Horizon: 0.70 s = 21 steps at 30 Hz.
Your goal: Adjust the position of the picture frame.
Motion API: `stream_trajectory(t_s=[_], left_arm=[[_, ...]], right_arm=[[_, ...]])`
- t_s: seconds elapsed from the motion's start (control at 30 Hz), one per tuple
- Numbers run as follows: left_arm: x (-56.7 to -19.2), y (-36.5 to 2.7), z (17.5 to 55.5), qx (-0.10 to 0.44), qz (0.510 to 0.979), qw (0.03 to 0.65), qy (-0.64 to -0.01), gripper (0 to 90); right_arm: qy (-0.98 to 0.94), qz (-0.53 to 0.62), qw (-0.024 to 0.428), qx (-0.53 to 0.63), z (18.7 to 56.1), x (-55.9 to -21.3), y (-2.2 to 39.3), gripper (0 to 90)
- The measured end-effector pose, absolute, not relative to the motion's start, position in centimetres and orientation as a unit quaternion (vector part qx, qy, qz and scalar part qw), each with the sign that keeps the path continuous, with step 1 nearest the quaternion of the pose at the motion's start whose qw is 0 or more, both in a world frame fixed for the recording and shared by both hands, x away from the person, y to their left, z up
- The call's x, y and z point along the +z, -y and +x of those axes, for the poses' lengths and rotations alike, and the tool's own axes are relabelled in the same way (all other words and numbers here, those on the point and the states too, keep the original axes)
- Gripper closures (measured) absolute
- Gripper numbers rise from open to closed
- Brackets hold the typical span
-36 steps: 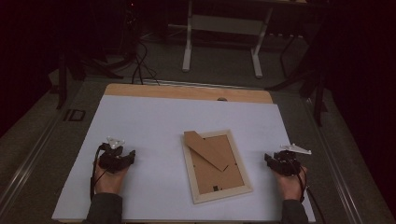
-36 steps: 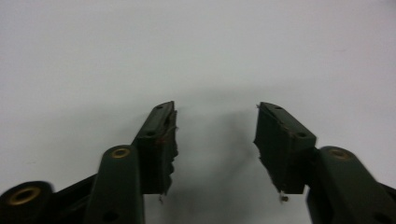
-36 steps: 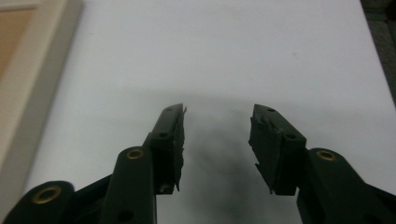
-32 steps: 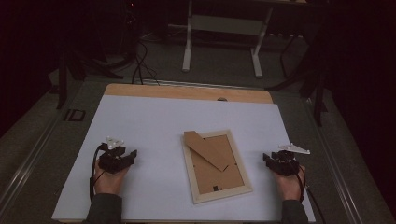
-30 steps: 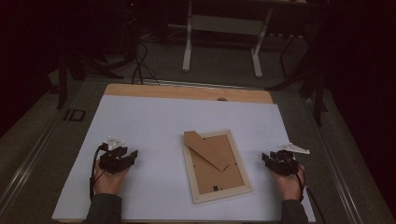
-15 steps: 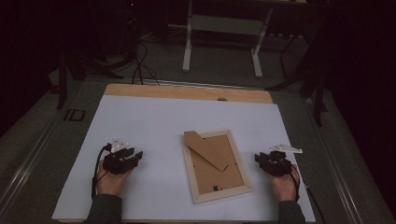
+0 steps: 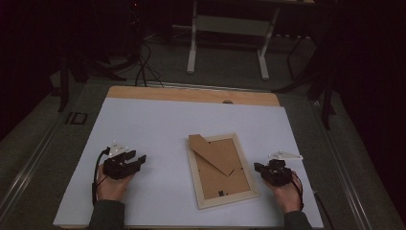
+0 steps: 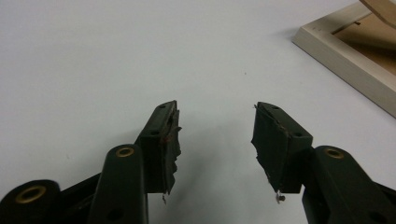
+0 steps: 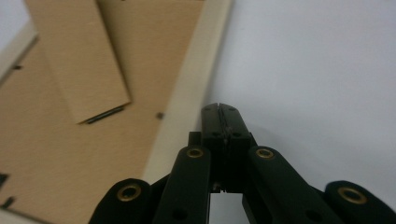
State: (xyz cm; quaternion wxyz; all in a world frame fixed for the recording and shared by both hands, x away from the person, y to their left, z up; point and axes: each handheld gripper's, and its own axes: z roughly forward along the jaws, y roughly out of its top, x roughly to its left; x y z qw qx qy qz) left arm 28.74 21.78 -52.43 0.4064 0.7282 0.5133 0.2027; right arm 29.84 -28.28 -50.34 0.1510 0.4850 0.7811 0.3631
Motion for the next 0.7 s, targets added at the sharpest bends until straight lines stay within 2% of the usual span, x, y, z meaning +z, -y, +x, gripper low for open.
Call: stream_trajectory(t_s=[0.17, 0.2, 0.23, 0.27, 0.3, 0.33, 0.37, 0.47, 0.7], left_arm=[[-52.4, -22.0, 28.7, 0.211, 0.725, 0.405, -0.515, 49.9], [-52.4, -22.0, 28.7, 0.212, 0.724, 0.406, -0.516, 49.6], [-52.4, -22.0, 28.7, 0.213, 0.722, 0.406, -0.518, 49.6], [-52.4, -22.1, 28.7, 0.213, 0.722, 0.407, -0.518, 48.6], [-52.4, -22.1, 28.7, 0.213, 0.722, 0.406, -0.518, 48.6], [-52.4, -22.2, 28.7, 0.214, 0.722, 0.404, -0.519, 48.5], [-52.4, -22.2, 28.7, 0.214, 0.722, 0.404, -0.519, 48.2], [-52.4, -22.2, 28.7, 0.217, 0.721, 0.402, -0.521, 47.0], [-52.4, -22.2, 28.7, 0.224, 0.718, 0.401, -0.523, 45.8]], right_arm=[[-0.788, 0.478, 0.149, 0.359, 29.3, -50.1, 27.8, 89.8], [-0.79, 0.476, 0.147, 0.357, 29.2, -50.0, 27.6, 85.1], [-0.79, 0.476, 0.147, 0.357, 29.2, -50.0, 27.6, 85.1], [-0.788, 0.478, 0.14, 0.362, 29.0, -50.1, 27.6, 77.4], [-0.788, 0.478, 0.14, 0.362, 29.0, -50.1, 27.6, 77.4], [-0.787, 0.482, 0.132, 0.363, 28.9, -50.2, 27.6, 72.3], [-0.787, 0.482, 0.132, 0.363, 28.9, -50.2, 27.6, 72.3], [-0.788, 0.487, 0.12, 0.358, 28.5, -50.4, 27.5, 62.0], [-0.803, 0.482, 0.105, 0.335, 28.2, -51.0, 26.9, 58.2]])
